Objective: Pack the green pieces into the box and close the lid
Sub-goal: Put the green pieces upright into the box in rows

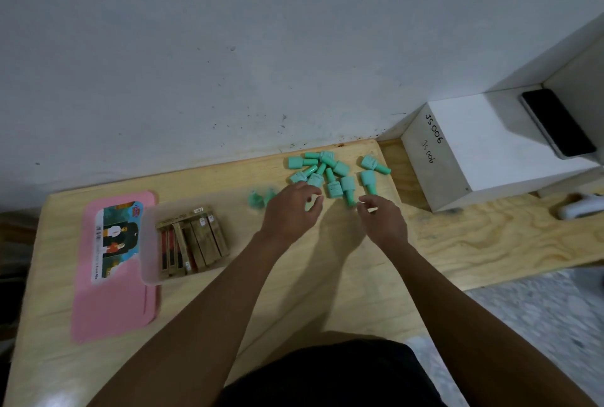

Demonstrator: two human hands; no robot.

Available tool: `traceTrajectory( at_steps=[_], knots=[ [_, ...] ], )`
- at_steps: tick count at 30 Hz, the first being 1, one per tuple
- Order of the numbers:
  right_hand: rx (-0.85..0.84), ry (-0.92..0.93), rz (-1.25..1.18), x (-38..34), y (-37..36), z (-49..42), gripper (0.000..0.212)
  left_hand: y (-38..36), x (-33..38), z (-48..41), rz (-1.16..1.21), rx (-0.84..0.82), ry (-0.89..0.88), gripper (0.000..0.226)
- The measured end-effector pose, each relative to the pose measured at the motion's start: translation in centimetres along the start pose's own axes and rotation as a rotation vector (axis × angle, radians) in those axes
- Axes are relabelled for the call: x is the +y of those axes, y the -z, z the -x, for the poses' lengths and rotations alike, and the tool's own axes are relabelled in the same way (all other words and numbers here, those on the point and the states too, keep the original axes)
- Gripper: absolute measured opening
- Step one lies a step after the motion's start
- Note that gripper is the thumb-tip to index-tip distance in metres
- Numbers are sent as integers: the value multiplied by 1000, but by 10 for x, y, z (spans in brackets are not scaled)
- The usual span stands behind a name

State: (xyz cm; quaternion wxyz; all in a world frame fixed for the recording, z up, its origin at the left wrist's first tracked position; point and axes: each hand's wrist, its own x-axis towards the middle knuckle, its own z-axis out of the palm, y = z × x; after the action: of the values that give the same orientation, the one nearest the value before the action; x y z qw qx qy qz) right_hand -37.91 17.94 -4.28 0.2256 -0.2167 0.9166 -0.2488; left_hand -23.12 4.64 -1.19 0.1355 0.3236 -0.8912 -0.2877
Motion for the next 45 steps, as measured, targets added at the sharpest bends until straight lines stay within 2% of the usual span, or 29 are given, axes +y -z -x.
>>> traceTrajectory(
  at_steps=[2,5,10,14,24,29,32,34,37,41,45],
  knots=[
    [-4,-9,46,6,5,-8,29,-17,13,-10,-9,-117,47,31],
    [35,-1,104,10,9,-22,27,-42,24,-29,-23,-255,222,47],
    [102,5,171,16,13,-45,37,-67,29,-57,-117,-237,407,44],
    [-12,24,180,25,7,-60,42,-79,32,-73,-182,-191,509,35],
    [-34,70,-117,41,12,-64,34,-95,34,-93,-137,-205,681,37],
    [-25,120,-221,40,21,-60,25,-91,32,-95,-27,-248,707,37],
    [-88,69,-321,32,31,-55,23,-84,33,-91,79,-238,690,28],
    [-129,59,-392,28,34,-50,23,-75,33,-87,160,-224,673,14],
    [-175,63,-484,21,39,-43,20,-58,28,-77,289,-234,621,15],
    [-226,80,-555,3,42,-29,22,-26,20,-55,521,-171,592,14],
    [-225,147,-575,-20,38,-9,23,9,8,-27,601,-116,538,6]
  ],
)
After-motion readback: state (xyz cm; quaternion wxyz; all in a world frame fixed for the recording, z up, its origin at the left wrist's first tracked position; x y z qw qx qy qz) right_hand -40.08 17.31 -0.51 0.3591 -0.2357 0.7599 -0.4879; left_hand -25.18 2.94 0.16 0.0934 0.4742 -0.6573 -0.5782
